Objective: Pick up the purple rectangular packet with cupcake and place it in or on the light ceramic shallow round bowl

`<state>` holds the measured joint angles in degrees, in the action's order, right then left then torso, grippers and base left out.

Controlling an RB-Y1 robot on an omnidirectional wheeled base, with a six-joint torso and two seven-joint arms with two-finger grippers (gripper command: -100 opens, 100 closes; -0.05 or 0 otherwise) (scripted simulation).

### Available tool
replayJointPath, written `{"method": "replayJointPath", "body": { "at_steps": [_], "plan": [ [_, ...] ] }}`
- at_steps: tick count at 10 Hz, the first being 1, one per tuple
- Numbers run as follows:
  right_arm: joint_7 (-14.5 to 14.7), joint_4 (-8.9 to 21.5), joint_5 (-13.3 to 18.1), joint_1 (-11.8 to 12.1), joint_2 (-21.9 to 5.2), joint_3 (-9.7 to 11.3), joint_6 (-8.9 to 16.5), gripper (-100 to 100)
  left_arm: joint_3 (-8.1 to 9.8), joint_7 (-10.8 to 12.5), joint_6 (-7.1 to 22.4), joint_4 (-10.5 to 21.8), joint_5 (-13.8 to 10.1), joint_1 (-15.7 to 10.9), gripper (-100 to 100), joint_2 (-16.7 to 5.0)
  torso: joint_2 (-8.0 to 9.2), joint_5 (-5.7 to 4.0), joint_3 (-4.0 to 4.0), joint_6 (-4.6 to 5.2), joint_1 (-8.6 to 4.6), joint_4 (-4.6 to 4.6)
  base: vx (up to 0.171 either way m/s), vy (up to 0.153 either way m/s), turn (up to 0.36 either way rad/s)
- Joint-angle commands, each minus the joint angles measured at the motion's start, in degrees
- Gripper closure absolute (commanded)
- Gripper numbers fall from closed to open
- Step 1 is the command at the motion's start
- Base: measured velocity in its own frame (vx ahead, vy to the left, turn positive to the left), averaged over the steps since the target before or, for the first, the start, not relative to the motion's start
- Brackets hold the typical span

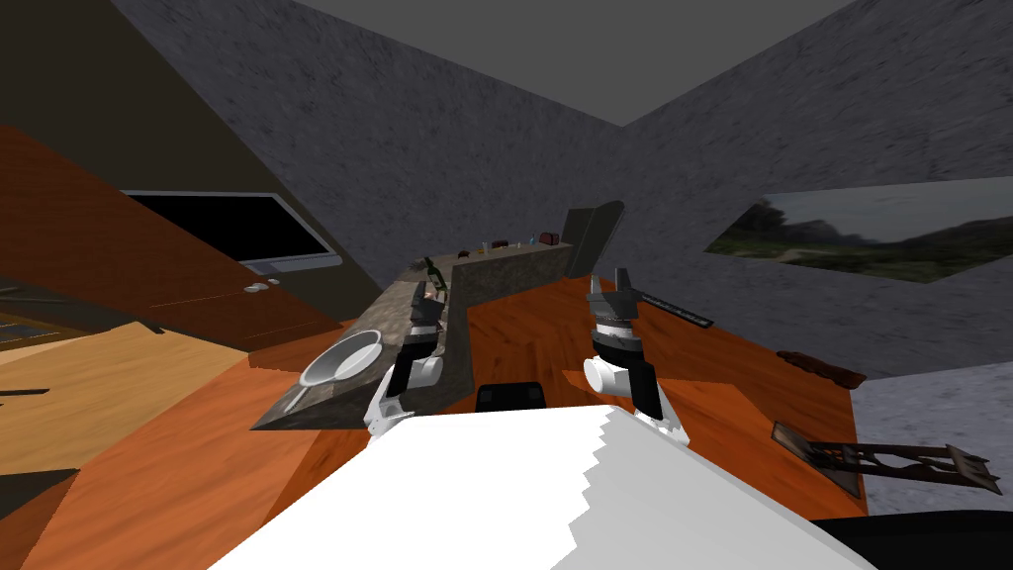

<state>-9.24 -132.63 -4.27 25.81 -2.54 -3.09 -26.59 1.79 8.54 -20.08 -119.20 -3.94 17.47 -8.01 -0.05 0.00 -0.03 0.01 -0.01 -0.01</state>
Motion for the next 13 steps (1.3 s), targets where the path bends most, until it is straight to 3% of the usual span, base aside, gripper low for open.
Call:
{"method": "replayJointPath", "body": {
  "at_steps": [1,2,3,4,5,6,7,8,9,10,12,13],
  "plan": [
    [0.0,0.0,0.0,0.0,0.0,0.0,0.0,0,0.31,0.2,2.1,0.4,0.0,-0.9,-100,-0.4,0.00,0.00,0.00,0.00,0.00,0.00,0.006,-0.004,-0.006],
    [0.0,0.0,0.0,0.0,0.0,0.0,0.0,0,1.18,0.9,4.0,2.2,-0.2,-3.2,-100,-1.3,0.01,0.00,0.01,-0.01,0.00,0.00,0.006,-0.002,-0.005],
    [0.0,0.0,0.0,0.0,0.0,0.0,0.0,0,1.18,0.9,5.1,2.2,-0.2,-3.2,-100,-1.3,0.00,0.00,0.00,0.00,0.01,0.00,0.006,0.000,-0.006],
    [0.0,0.0,0.0,0.0,0.0,0.0,0.0,0,2.10,1.5,7.1,4.0,-0.3,-5.7,-100,-2.0,0.01,0.00,0.00,-0.01,0.01,0.00,0.006,-0.001,-0.006],
    [0.0,0.0,0.0,0.0,0.0,0.0,0.0,0,2.10,1.5,8.3,4.0,-0.3,-5.7,-100,-2.0,0.00,0.00,0.00,0.00,0.01,0.00,0.006,0.000,-0.005],
    [0.0,0.0,0.0,0.0,0.0,0.0,0.0,0,3.07,2.2,10.2,6.1,-0.5,-8.3,-100,-2.6,0.01,0.00,0.00,-0.01,0.02,0.00,0.006,0.003,-0.003],
    [0.0,0.0,0.0,0.0,0.0,0.0,0.0,0,3.07,2.2,11.7,6.1,-0.5,-8.3,-100,-2.6,0.00,0.00,0.00,0.00,0.02,0.00,0.006,0.003,-0.007],
    [0.0,0.0,0.0,0.0,0.0,0.0,0.0,0,4.08,2.9,13.2,8.2,-0.6,-10.8,-100,-3.1,0.01,0.01,0.00,-0.01,0.02,0.00,0.007,0.005,-0.002],
    [0.0,0.0,0.0,0.0,0.0,0.0,0.0,0,4.08,2.9,15.1,8.2,-0.6,-11.0,-100,-3.1,0.00,0.00,0.00,-0.01,0.03,0.00,0.006,0.005,-0.003],
    [0.0,0.0,0.0,0.0,0.0,0.0,0.0,0,5.11,3.6,16.9,10.5,-0.7,-13.4,-100,-3.5,0.00,0.01,0.00,-0.01,0.03,0.00,0.008,0.007,-0.004],
    [0.0,0.0,0.0,0.0,0.0,0.0,0.0,0,5.11,3.6,19.0,10.5,-0.7,-13.9,-100,-3.5,0.00,0.01,0.00,-0.01,0.04,0.00,0.003,0.004,-0.001],
    [0.0,0.0,0.0,0.0,0.0,0.0,0.0,0,6.16,4.4,21.3,12.9,-0.8,-16.5,-100,-3.8,0.03,0.01,0.01,-0.02,0.02,0.00,0.003,0.007,0.000]
  ]
}}
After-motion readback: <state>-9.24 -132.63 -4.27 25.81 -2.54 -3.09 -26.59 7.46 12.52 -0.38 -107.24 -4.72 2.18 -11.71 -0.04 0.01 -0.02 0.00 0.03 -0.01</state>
